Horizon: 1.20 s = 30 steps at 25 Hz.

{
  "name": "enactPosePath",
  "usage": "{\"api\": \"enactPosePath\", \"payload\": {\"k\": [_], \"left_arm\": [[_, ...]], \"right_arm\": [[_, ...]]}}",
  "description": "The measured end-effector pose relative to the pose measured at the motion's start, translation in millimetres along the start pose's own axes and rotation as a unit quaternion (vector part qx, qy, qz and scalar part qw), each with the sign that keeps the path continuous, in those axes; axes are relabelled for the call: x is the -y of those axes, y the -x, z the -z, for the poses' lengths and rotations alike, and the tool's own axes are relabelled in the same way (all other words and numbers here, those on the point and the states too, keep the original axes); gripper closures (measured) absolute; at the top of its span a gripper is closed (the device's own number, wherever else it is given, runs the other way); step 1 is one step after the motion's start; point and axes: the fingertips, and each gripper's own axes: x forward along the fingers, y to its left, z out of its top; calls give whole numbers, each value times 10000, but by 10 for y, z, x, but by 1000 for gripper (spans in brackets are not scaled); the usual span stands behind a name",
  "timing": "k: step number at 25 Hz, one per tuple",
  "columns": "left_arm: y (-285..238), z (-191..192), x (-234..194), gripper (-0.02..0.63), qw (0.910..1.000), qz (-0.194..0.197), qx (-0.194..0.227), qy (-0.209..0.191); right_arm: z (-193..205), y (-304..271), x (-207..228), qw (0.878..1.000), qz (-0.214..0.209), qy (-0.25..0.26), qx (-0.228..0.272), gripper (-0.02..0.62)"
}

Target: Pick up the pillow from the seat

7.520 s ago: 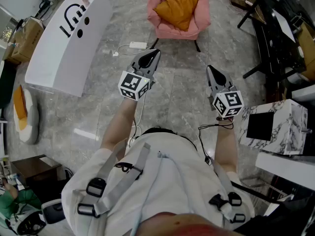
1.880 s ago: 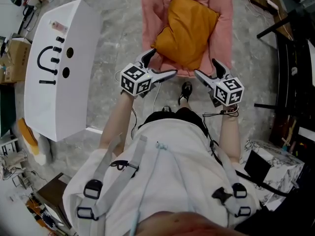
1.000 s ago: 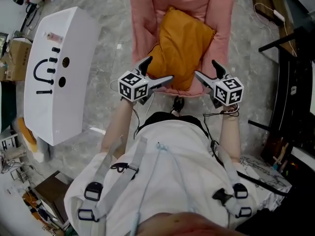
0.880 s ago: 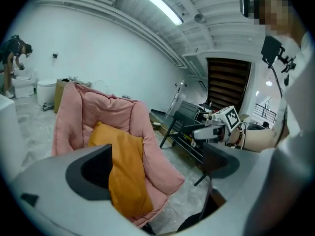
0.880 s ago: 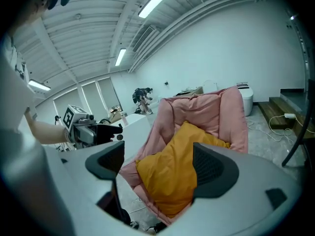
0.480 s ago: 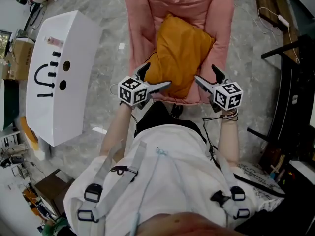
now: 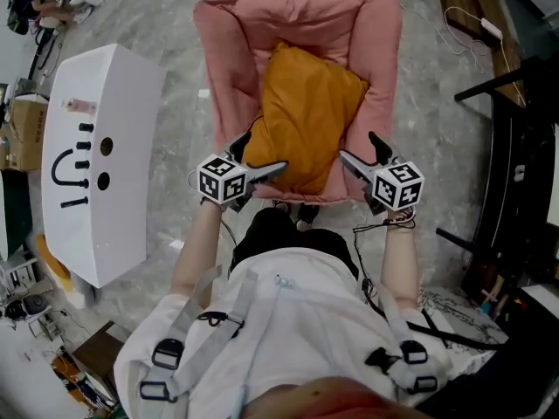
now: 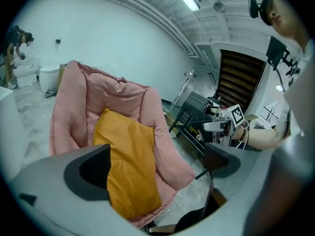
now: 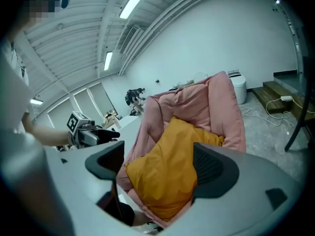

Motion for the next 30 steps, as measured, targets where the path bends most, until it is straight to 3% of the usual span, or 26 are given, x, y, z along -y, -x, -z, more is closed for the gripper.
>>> {"api": "enactPosePath", "payload": {"k": [6, 18, 21, 30], "left_arm": [[-148, 114, -321, 28, 9995, 143, -270, 58], [-548, 430, -760, 25, 9965, 224, -810, -45], [-645, 419, -881, 21, 9967, 250, -776, -18], [-864, 425, -1105, 20, 9975, 215, -622, 256]], "right_arm": [[131, -244, 193, 9997, 85, -108, -220, 178], [470, -739, 485, 9979, -158, -242, -578, 176], [509, -805, 569, 9980, -167, -356, -487, 176], [824, -963, 801, 9954, -78, -452, -835, 176]]}}
